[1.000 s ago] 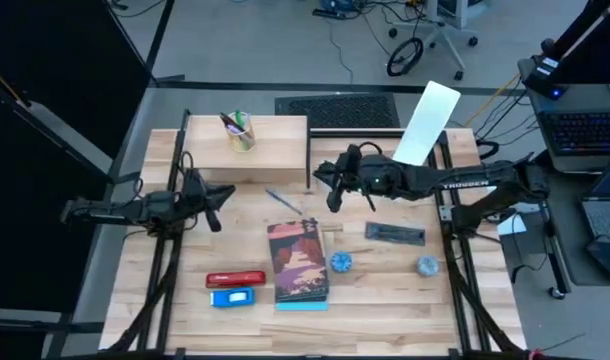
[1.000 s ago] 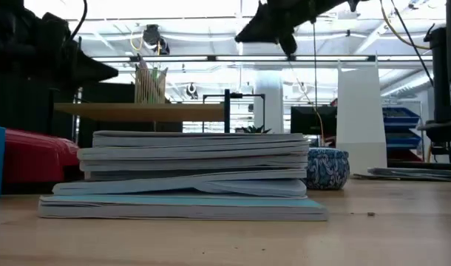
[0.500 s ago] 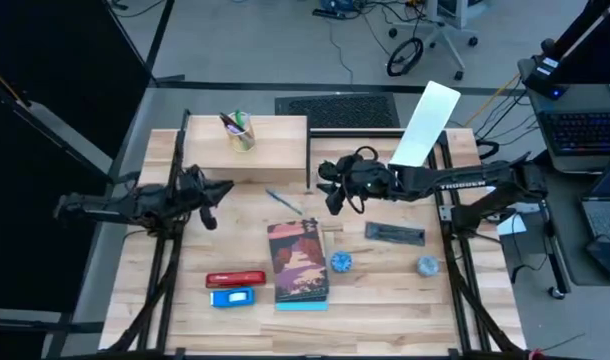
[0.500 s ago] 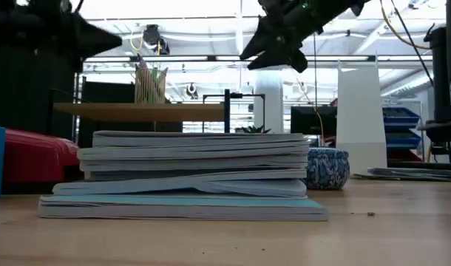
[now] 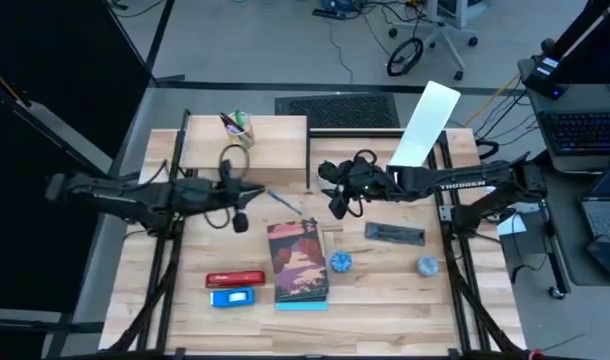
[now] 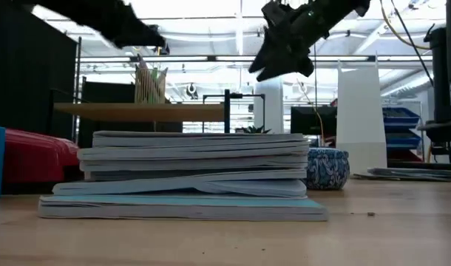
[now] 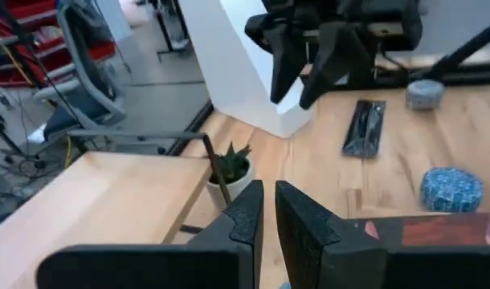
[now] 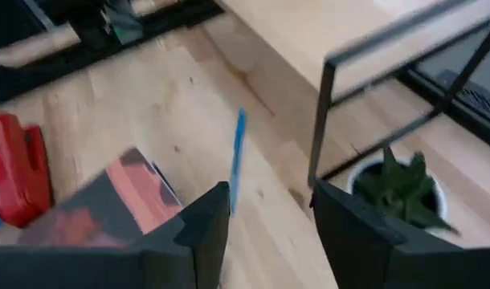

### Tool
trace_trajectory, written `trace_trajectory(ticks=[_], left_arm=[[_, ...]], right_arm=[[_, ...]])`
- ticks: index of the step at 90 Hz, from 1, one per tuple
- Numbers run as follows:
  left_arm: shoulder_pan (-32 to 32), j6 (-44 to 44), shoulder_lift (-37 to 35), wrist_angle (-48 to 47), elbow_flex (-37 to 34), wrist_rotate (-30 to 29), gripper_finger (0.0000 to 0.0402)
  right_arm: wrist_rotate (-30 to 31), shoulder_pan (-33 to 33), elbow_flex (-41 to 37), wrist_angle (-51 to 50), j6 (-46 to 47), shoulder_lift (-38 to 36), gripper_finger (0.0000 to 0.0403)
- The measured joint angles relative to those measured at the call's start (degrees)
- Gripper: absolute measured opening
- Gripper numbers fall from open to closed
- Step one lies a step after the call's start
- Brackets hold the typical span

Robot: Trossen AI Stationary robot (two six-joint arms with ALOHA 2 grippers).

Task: Stock shelves
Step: Put the blue pen into the gold pen holder on the shelf

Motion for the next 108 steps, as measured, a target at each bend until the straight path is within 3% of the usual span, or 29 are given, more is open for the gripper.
trace_trajectory(ticks=[19,40,50,86,108], left_arm=[[1.48,-1.43,10.43,-7.52,9.61,1.73,0.0037],[2.13,-14.41,16.39,-18.82,13.37,4.01,0.0120],[1.53,-22.36,20.24,-20.54,13.37,5.20,0.0141],[0.58,-28.68,34.56,-16.69,13.37,4.89,0.0117],[0.26,-24.75,37.25,-12.39,13.37,14.21,0.0105]], right_arm=[[0.01,0.02,0.00,-4.77,0.00,0.00,0.0160],[0.02,0.02,0.00,-6.59,-3.07,-0.02,0.0160],[0.01,0.04,0.00,-7.35,-5.30,-0.02,0.0160],[0.03,0.02,0.00,-9.40,-7.70,-0.04,0.0160],[0.04,0.02,0.00,-11.08,-10.70,-0.04,0.0160]])
